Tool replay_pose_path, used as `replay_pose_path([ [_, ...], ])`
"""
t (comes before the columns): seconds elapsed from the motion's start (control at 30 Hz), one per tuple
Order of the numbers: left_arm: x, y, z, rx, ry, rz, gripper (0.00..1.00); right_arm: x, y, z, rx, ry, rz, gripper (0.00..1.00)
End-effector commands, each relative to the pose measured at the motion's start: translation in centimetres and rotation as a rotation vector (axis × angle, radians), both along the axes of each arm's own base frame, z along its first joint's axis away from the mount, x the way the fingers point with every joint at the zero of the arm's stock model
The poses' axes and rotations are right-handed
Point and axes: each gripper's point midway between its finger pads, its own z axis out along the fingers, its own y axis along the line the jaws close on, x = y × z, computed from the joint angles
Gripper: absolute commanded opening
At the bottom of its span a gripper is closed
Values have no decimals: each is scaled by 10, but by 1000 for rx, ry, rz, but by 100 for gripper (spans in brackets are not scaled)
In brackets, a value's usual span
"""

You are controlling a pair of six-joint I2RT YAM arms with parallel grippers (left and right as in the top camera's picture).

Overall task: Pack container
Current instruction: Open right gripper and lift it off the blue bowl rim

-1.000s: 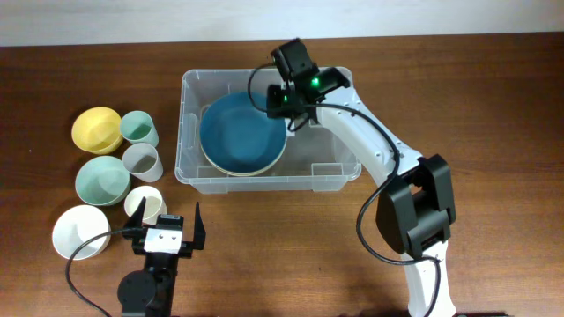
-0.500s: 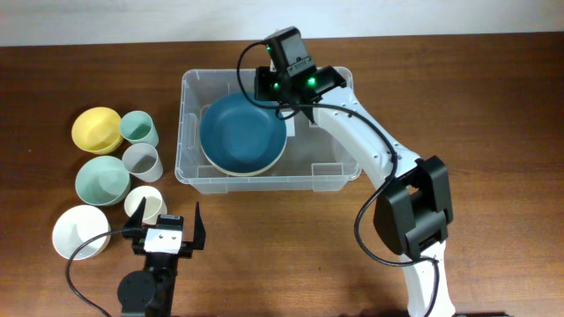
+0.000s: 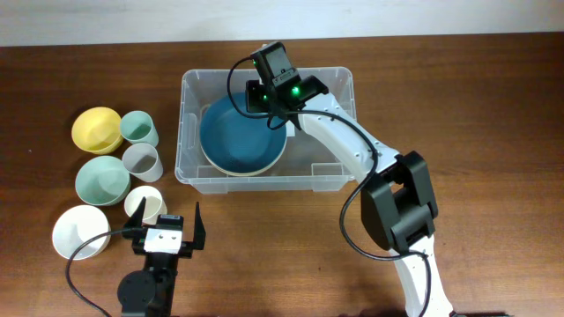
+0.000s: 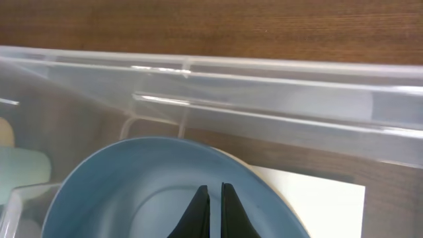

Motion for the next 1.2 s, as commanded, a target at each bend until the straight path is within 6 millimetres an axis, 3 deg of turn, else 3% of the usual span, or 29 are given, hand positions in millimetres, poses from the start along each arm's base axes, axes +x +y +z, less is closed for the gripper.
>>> replay_pose_path([
  [0.0, 0, -1, -2, 14, 0, -9, 100, 8, -4, 4, -35, -44, -13, 4],
  [0.43, 0, -1, -2, 14, 0, -10, 100, 13, -12, -25, -106, -29, -26, 4],
  [0.7, 0, -1, -2, 14, 0, -10, 100, 16, -20, -28, -154, -49, -44, 4],
  [1.17, 0, -1, -2, 14, 0, -10, 100, 24, -16, -20, -143, -96, -33, 4],
])
